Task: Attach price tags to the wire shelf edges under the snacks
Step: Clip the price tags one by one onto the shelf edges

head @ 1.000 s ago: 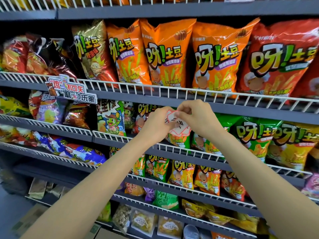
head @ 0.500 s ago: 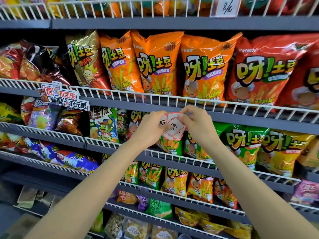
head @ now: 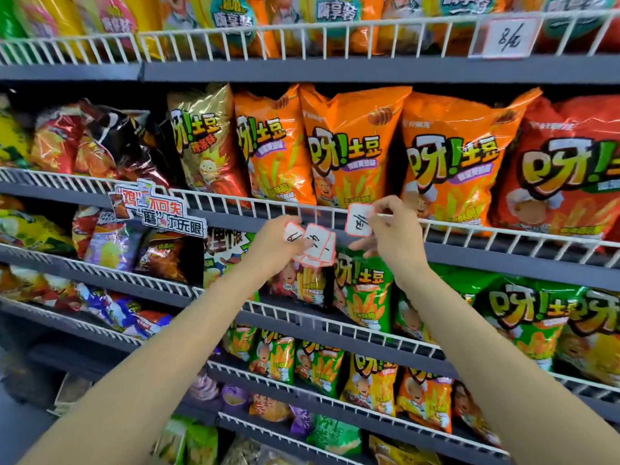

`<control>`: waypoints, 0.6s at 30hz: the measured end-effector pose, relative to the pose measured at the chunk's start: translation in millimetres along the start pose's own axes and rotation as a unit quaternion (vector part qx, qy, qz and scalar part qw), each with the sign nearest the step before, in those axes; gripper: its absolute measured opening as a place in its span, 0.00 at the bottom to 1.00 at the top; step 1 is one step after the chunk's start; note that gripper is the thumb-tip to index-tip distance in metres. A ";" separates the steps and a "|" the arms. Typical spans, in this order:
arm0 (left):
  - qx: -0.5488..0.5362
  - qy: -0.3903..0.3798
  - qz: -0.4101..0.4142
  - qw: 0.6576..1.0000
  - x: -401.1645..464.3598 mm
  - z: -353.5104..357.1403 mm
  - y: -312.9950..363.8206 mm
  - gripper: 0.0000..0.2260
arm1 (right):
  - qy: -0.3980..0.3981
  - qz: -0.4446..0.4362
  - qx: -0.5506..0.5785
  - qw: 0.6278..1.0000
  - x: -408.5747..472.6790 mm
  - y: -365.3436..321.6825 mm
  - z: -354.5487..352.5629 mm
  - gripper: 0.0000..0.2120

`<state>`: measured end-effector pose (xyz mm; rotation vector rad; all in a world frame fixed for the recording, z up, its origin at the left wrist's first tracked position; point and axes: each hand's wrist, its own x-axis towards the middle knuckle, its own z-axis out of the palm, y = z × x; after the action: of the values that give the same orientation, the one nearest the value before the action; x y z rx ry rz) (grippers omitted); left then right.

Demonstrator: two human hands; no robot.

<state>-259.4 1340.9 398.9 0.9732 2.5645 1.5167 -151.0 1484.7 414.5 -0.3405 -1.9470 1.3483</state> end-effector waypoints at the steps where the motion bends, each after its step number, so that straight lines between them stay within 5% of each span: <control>1: -0.002 -0.013 -0.011 1.000 7.1 -2.3 -0.9 0.26 | -0.006 -0.003 -0.021 1.000 5.6 -1.2 4.2 0.04; 4: -0.037 -0.054 -0.037 0.997 24.2 -5.5 -4.8 0.33 | -0.016 -0.048 -0.121 0.991 18.1 -2.5 16.4 0.09; 10: -0.093 -0.101 -0.028 0.990 38.4 -1.9 -18.5 0.33 | 0.016 -0.140 -0.308 0.941 30.8 0.3 33.0 0.05; 18: -0.055 -0.136 0.015 0.989 39.8 -2.4 -25.0 0.35 | 0.060 -0.207 -0.394 0.894 37.2 -6.4 42.6 0.08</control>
<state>-304.9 1351.0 392.0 1.1225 2.2651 1.4043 -205.4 1474.0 427.8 -0.3418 -2.2180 0.2163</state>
